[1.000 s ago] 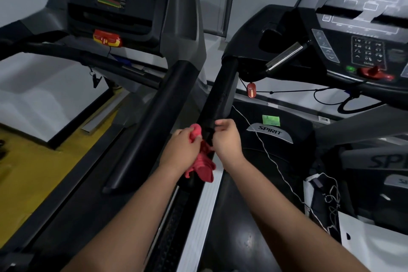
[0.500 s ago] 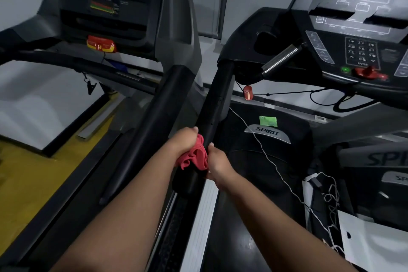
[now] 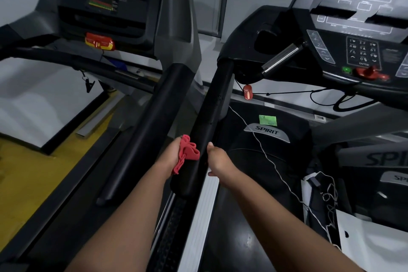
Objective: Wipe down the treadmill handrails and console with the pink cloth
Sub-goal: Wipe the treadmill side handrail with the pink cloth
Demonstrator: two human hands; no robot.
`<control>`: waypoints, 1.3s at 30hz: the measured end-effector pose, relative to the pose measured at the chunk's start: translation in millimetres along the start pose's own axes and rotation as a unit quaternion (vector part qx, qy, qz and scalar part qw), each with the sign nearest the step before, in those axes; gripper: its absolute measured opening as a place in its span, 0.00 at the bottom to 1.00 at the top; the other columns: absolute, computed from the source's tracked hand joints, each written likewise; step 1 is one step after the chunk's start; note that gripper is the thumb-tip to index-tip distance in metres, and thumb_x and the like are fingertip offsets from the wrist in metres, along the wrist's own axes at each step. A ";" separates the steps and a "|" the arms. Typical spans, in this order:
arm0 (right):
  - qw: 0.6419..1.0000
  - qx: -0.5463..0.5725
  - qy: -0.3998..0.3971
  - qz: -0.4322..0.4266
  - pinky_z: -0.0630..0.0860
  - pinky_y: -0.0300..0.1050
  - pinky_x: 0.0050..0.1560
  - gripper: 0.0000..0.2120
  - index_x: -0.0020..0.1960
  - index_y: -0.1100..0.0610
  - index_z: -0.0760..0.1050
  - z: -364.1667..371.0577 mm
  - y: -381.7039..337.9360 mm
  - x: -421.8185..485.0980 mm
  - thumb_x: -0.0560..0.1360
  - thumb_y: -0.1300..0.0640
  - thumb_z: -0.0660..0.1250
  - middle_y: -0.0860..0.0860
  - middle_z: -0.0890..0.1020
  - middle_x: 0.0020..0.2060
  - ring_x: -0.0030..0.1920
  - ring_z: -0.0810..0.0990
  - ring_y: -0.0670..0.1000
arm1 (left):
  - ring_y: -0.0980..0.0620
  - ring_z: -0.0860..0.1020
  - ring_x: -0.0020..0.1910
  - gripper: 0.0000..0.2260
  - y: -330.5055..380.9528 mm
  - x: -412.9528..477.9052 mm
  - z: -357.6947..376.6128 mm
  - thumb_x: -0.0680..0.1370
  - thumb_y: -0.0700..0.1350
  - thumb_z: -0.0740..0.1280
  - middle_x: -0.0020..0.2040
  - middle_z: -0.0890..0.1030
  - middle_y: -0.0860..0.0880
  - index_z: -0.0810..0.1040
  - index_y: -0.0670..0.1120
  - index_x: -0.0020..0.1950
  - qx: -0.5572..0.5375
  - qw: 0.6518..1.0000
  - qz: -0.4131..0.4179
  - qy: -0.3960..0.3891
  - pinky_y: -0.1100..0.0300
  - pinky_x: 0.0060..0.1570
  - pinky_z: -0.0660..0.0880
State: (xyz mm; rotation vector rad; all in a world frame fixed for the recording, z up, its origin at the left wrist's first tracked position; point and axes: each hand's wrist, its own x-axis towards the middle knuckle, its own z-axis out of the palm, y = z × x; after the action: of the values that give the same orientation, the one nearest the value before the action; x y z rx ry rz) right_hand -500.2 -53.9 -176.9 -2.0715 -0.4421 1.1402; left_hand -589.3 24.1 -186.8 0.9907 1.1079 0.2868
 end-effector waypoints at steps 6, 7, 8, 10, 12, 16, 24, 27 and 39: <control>0.999 0.032 -0.011 0.023 0.77 0.51 0.52 0.26 0.63 0.61 0.72 -0.9 2.9 1.7 0.82 0.44 0.46 0.60 0.74 0.63 0.51 0.78 0.57 | 0.45 0.82 0.49 0.20 -16.2 -3.3 -8.2 0.68 0.68 0.57 0.43 0.85 0.47 0.85 0.60 0.39 0.138 0.988 0.051 0.038 0.48 0.61 0.72; 0.998 0.048 -0.010 0.024 0.77 0.52 0.53 0.24 0.58 0.62 0.74 -2.6 2.3 -1.0 0.83 0.45 0.47 0.60 0.78 0.55 0.50 0.79 0.58 | 0.46 0.81 0.50 0.20 -12.7 -9.4 -4.2 0.70 0.67 0.56 0.45 0.85 0.47 0.84 0.59 0.42 0.179 0.981 0.059 0.056 0.48 0.62 0.72; 0.997 0.076 -0.011 0.025 0.76 0.51 0.53 0.22 0.53 0.61 0.74 -4.5 1.8 -3.6 0.83 0.46 0.48 0.59 0.79 0.46 0.47 0.80 0.57 | 0.47 0.80 0.51 0.22 -7.3 -18.7 2.7 0.73 0.65 0.54 0.48 0.84 0.47 0.84 0.56 0.47 0.222 0.969 0.076 0.074 0.49 0.61 0.72; 0.988 0.153 -0.007 0.017 0.76 0.40 0.46 0.20 0.51 0.60 0.76 -9.3 2.6 -9.4 0.84 0.50 0.49 0.58 0.80 0.42 0.39 0.78 0.53 | 0.44 0.77 0.56 0.25 -3.4 -27.1 17.3 0.77 0.62 0.53 0.56 0.80 0.44 0.80 0.49 0.58 0.323 0.929 0.116 0.139 0.50 0.61 0.70; 0.975 0.224 -0.002 -0.004 0.74 0.41 0.36 0.20 0.59 0.65 0.75 -12.2 3.9 -14.6 0.84 0.53 0.49 0.63 0.80 0.51 0.42 0.78 0.55 | 0.41 0.70 0.63 0.23 1.1 -38.1 35.8 0.79 0.58 0.55 0.63 0.74 0.42 0.74 0.44 0.64 0.396 0.882 0.155 0.203 0.50 0.63 0.66; 0.951 0.293 0.046 -0.092 0.75 0.41 0.42 0.13 0.61 0.58 0.73 -16.3 -2.3 -17.6 0.82 0.57 0.53 0.55 0.78 0.48 0.43 0.77 0.49 | 0.43 0.65 0.65 0.20 5.3 -40.1 54.3 0.79 0.54 0.60 0.67 0.68 0.45 0.70 0.46 0.68 0.381 0.867 0.224 0.230 0.54 0.64 0.62; 0.952 0.094 0.041 -0.288 0.70 0.44 0.65 0.16 0.65 0.47 0.75 -16.0 4.3 -22.5 0.82 0.53 0.55 0.50 0.74 0.60 0.61 0.73 0.45 | 0.48 0.72 0.65 0.20 13.4 -52.1 63.5 0.82 0.54 0.52 0.65 0.74 0.46 0.70 0.45 0.68 0.156 0.944 0.229 0.178 0.52 0.66 0.67; 0.952 0.003 0.045 -0.302 0.70 0.43 0.64 0.19 0.71 0.45 0.66 -20.1 12.9 -25.4 0.80 0.46 0.57 0.46 0.66 0.64 0.63 0.70 0.46 | 0.63 0.74 0.45 0.07 9.7 -66.6 62.2 0.83 0.51 0.54 0.46 0.75 0.58 0.70 0.52 0.54 0.070 0.959 0.230 0.148 0.67 0.44 0.71; 0.887 -0.254 0.148 -0.357 0.70 0.50 0.61 0.22 0.74 0.50 0.61 -25.8 -3.7 2.5 0.81 0.59 0.55 0.50 0.66 0.67 0.63 0.64 0.54 | 0.46 0.75 0.57 0.11 4.7 -32.6 38.4 0.81 0.47 0.56 0.55 0.77 0.48 0.77 0.46 0.55 0.152 0.941 0.192 0.233 0.54 0.54 0.69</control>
State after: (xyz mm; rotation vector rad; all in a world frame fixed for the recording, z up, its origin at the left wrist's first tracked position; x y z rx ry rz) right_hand -477.1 -60.9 -166.6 -2.1479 -1.3234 0.2689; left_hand -570.5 -14.3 -159.7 1.4665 1.4086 0.7108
